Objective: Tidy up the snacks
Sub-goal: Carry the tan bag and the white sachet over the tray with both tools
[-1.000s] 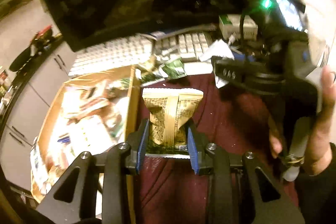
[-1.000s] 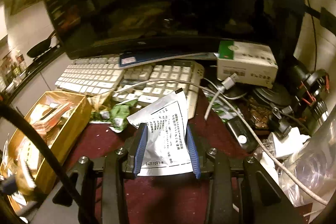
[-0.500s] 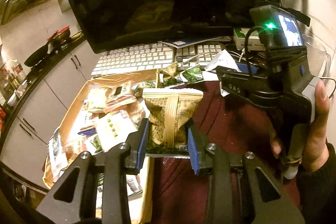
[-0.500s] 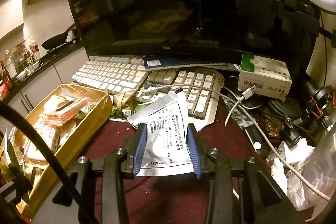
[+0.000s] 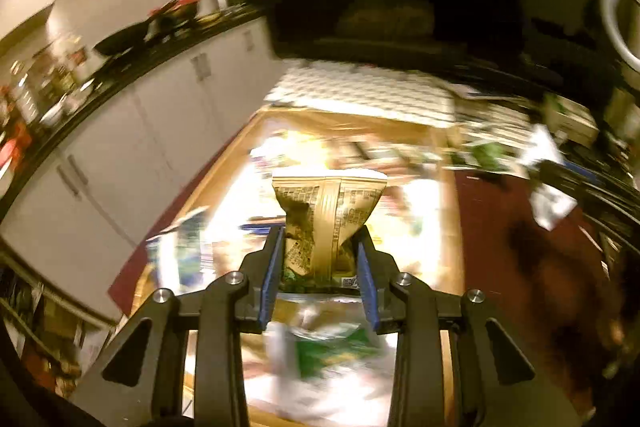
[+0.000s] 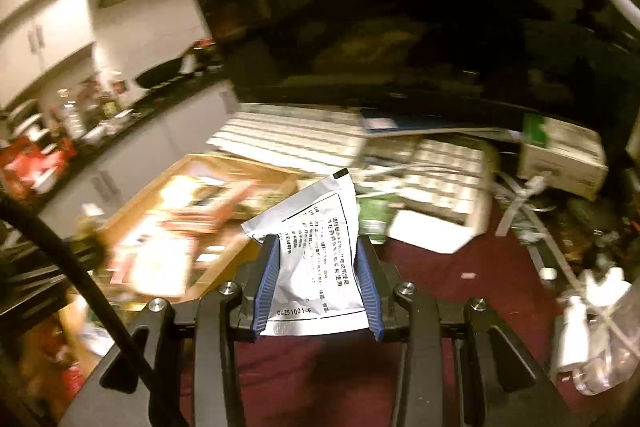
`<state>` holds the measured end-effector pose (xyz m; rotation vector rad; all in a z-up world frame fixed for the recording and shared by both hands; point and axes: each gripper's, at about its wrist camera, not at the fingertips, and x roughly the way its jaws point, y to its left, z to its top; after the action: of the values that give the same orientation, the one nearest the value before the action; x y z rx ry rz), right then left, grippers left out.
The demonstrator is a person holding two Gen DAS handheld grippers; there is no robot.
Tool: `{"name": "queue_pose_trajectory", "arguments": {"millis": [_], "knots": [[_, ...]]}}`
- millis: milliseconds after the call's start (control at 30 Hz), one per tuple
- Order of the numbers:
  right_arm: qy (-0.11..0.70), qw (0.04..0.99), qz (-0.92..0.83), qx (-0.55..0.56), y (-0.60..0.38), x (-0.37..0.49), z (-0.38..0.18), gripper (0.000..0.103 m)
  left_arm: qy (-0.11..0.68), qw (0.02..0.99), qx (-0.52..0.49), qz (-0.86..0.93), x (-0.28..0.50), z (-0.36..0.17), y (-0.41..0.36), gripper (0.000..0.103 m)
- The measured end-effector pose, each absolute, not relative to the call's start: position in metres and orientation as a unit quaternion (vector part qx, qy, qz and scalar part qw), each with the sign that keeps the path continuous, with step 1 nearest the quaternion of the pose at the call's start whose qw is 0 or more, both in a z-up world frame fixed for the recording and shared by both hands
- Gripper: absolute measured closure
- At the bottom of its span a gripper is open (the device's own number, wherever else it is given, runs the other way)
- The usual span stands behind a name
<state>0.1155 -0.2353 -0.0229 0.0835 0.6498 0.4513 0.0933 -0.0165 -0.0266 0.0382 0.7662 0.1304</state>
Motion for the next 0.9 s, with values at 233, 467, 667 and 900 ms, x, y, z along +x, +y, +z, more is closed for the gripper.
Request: {"name": "queue_pose_trajectory", "arguments": {"millis": [233,467,667,900], "knots": [[0.339,0.904,0.260,-0.001,-0.160,0.121,-0.020,0.065,0.392,0.914,-0.016,0.102,0.114,-0.046,0.031,0.067],[0.354,0.895,0.269,0.019,-0.133,0.138,-0.025,0.065,0.384,0.917,-0.007,0.108,0.115,-0.049,0.032,0.067],[0.367,0.889,0.274,0.029,-0.128,0.143,-0.030,0.065,0.385,0.917,0.002,0.106,0.116,-0.048,0.028,0.066],[0.369,0.887,0.275,0.028,-0.128,0.143,-0.030,0.064,0.389,0.915,0.016,0.110,0.119,-0.050,0.024,0.066]]}}
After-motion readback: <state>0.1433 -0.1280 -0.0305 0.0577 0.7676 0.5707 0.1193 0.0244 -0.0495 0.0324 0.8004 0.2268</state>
